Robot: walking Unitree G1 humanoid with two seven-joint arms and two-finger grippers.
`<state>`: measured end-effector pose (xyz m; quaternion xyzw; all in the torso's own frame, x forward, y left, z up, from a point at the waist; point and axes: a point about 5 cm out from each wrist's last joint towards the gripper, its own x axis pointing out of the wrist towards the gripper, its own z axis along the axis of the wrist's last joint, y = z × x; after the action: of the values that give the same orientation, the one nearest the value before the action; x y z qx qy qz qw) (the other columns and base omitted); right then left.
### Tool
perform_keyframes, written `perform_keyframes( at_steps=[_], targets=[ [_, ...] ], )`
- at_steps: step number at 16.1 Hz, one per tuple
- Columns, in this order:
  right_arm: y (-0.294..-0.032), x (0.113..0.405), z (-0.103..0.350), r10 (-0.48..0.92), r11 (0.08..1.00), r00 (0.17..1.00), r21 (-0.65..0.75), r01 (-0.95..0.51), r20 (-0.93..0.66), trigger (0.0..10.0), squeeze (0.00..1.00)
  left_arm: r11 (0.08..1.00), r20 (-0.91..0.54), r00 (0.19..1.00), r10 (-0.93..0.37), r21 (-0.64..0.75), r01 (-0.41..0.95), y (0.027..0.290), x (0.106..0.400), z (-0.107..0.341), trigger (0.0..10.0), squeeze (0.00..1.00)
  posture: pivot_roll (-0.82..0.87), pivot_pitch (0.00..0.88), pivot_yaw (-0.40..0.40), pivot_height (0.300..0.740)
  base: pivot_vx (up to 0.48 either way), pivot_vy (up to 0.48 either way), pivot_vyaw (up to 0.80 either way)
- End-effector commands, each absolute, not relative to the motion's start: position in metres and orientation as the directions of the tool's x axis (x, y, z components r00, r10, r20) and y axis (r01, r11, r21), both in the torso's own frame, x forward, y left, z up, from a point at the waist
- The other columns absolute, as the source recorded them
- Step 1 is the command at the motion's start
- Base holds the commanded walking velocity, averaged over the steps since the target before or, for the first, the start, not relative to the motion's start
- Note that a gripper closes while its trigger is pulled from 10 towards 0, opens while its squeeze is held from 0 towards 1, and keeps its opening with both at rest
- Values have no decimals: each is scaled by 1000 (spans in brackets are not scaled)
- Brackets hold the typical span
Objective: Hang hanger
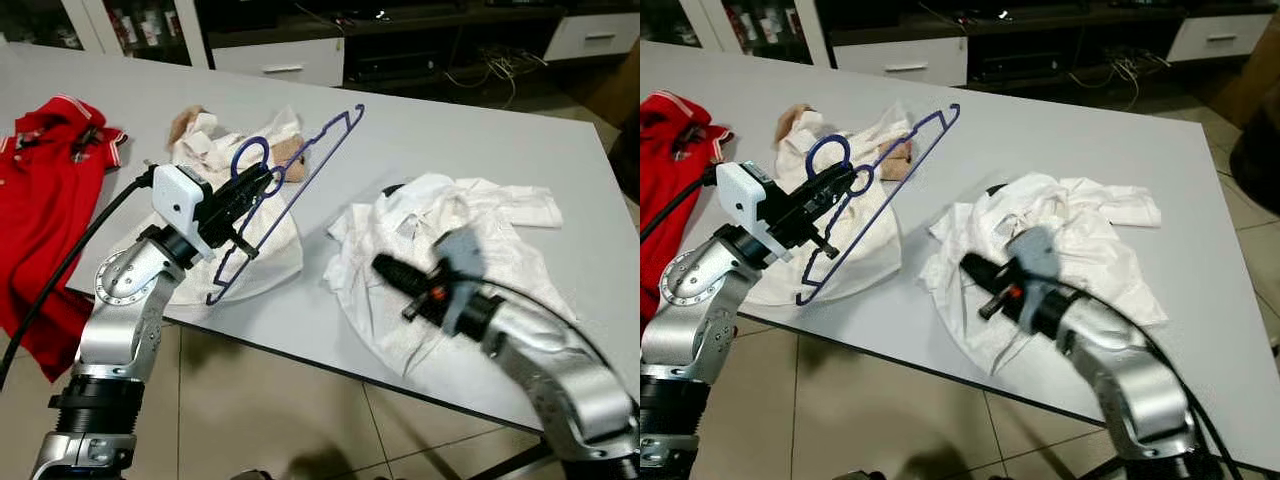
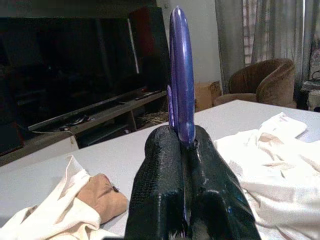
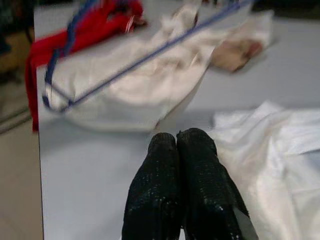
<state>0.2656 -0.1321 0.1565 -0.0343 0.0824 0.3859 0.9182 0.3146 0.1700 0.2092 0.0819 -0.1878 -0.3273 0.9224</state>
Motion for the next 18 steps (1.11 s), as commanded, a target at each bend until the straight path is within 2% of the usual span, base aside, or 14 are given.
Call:
perform_keyframes(
  at_steps=[1, 4, 5, 10, 12, 13, 15, 18],
  targets=[
    [-130, 266, 147, 698, 688, 669, -22, -726, -256, 10000, 0, 771, 287, 717, -635, 283, 570, 169, 316, 208, 10000, 0, 9, 88, 18, 740, 0, 0, 0],
    [-131, 270, 136, 644, 706, 683, -77, -704, -343, 10000, 0, 772, 290, 717, -634, 281, 570, 168, 315, 207, 10000, 0, 11, 87, 15, 740, 0, 0, 0],
    [-138, 275, 126, 577, 730, 707, -130, -671, -409, 10000, 0, 773, 291, 717, -634, 280, 569, 168, 315, 207, 10000, 0, 15, 87, 12, 740, 0, 0, 0],
    [-197, 277, 116, 321, 693, 760, -406, -595, -566, 10000, 0, 776, 291, 720, -630, 279, 566, 168, 314, 206, 10000, 0, 8, 91, 11, 740, 0, 0, 0],
    [-225, 286, 122, 164, 673, 822, -548, -498, -545, 10000, 0, 775, 291, 719, -631, 277, 568, 167, 315, 206, 10000, 0, 3, 92, 12, 740, 0, 0, 0],
    [-232, 295, 137, 133, 694, 874, -585, -419, -468, 10000, 0, 773, 291, 717, -634, 275, 572, 166, 315, 205, 10000, 0, 0, 92, 13, 740, 0, 0, 0],
    [-211, 294, 153, 283, 748, 869, -473, -466, -407, 10000, 0, 772, 292, 715, -635, 274, 574, 165, 316, 205, 10000, 0, -1, 91, 13, 740, 0, 0, 0],
    [-192, 284, 168, 473, 755, 819, -329, -567, -326, 10000, 0, 772, 294, 715, -635, 275, 573, 165, 316, 205, 10000, 0, 3, 89, 13, 740, 0, 0, 0]
  ],
)
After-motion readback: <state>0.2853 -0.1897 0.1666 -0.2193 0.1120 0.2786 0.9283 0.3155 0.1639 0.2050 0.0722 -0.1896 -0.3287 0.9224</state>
